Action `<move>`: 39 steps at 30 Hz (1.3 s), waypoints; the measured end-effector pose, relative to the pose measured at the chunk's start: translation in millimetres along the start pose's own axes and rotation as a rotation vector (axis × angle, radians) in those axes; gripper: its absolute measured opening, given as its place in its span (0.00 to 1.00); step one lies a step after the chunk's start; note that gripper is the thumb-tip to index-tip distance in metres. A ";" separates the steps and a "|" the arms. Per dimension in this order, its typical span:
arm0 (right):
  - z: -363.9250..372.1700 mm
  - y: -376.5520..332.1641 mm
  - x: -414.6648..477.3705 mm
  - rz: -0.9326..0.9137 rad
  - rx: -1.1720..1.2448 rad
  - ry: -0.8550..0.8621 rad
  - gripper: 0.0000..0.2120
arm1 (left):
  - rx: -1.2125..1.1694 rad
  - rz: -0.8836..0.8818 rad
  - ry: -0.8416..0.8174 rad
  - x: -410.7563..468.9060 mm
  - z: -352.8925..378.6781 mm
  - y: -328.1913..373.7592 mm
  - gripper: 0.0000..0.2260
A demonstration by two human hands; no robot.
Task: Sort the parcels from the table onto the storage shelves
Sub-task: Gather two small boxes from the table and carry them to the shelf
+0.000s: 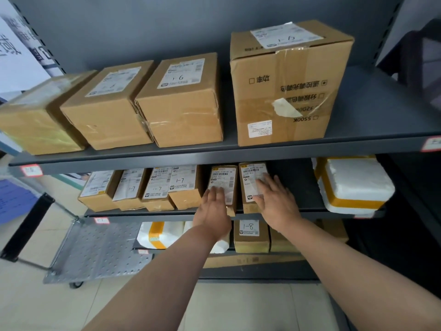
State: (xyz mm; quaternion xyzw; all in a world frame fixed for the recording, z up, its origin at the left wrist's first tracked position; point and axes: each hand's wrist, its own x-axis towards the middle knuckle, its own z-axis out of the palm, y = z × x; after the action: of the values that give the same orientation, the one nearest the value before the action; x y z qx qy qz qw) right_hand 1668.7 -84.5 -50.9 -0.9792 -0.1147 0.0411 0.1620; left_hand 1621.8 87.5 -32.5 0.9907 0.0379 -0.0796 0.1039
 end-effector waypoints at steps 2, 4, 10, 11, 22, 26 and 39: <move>-2.2 0.6 -14.2 0.024 -0.003 0.032 0.27 | 0.012 0.040 0.045 -7.6 1.3 -0.8 0.36; -4.1 1.0 -31.6 0.060 -0.018 0.033 0.27 | 0.035 0.105 0.059 -14.3 1.2 -1.4 0.36; -4.6 -5.7 -102.6 0.210 -0.111 -0.035 0.26 | 0.110 0.336 0.032 -29.9 -6.7 -1.0 0.34; -3.3 -9.3 -117.2 0.252 -0.120 -0.050 0.25 | 0.122 0.386 0.027 -34.7 -7.5 -1.3 0.33; 27.3 -56.5 -318.7 0.735 -0.039 -0.046 0.26 | 0.297 0.950 -0.138 -135.0 13.2 23.7 0.17; 30.7 -67.6 -399.0 0.934 0.044 -0.015 0.27 | 0.340 1.136 -0.244 -187.8 30.0 57.4 0.14; 64.2 -151.4 -719.8 1.539 0.139 0.182 0.25 | 0.409 1.669 -0.465 -478.2 93.2 151.8 0.14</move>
State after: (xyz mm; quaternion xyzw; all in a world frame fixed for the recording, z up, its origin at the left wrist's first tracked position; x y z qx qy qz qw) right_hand 930.7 -96.6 -30.8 -0.7704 0.6139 0.0683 0.1578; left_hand 1151.0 -108.4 -13.0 0.6534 -0.7332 -0.1825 -0.0456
